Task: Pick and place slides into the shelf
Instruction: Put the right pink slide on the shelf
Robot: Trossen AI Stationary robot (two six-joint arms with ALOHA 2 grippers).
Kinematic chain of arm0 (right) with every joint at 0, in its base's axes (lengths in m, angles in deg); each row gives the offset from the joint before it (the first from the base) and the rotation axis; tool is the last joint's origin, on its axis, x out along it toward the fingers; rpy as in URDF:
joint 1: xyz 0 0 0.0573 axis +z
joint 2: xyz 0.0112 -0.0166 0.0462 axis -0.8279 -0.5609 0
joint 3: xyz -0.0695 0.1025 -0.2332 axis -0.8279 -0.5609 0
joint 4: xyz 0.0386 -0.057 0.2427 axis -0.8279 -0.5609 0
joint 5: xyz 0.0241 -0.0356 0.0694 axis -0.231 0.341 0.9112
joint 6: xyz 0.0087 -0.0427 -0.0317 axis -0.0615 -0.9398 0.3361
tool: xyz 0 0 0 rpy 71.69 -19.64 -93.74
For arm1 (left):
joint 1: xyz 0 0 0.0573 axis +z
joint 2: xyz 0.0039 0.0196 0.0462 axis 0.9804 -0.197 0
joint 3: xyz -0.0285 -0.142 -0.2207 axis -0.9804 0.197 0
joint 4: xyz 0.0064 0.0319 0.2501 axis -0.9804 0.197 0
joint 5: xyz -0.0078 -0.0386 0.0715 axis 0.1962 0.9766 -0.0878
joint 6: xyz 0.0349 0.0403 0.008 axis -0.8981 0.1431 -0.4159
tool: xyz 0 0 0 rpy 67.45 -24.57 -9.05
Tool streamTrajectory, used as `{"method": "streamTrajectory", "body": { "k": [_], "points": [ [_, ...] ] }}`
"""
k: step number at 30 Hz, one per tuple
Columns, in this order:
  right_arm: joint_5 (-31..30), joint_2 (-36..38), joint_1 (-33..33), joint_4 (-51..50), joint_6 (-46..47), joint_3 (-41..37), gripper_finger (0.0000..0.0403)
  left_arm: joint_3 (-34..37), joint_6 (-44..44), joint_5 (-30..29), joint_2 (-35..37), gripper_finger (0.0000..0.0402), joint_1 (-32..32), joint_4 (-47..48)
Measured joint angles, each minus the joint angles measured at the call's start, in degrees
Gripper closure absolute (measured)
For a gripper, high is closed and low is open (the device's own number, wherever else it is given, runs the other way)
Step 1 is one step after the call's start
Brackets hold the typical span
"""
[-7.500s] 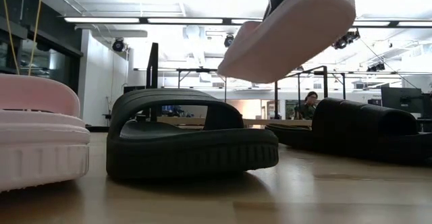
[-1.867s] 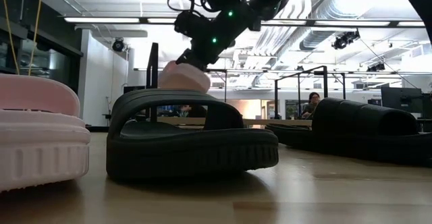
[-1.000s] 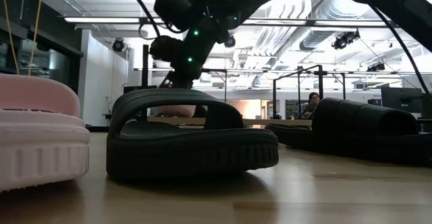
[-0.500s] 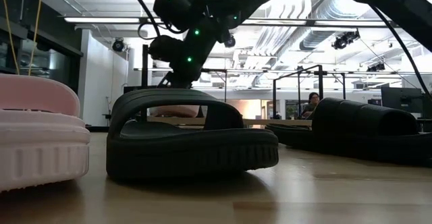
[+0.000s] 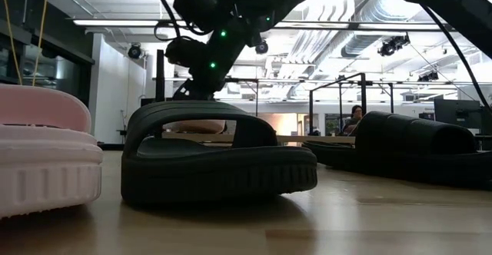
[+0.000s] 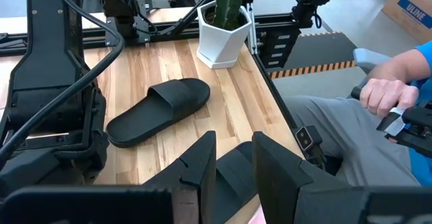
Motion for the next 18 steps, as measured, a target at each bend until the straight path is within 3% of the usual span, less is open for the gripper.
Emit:
{"method": "streamTrajectory", "body": {
  "k": [12, 18],
  "points": [
    [1.3, 0.0, 0.0, 0.7, -0.4, 1.1, 0.04, 0.0, 0.0, 0.0, 0.0, 0.0318, 0.0, 0.0],
    [3.0, 0.1, 0.2, -1.9, 2.1, 3.0, 0.0361, 0.0, 0.0, 0.0, 0.0, 0.0318, 0.0, 0.0]
  ]
}}
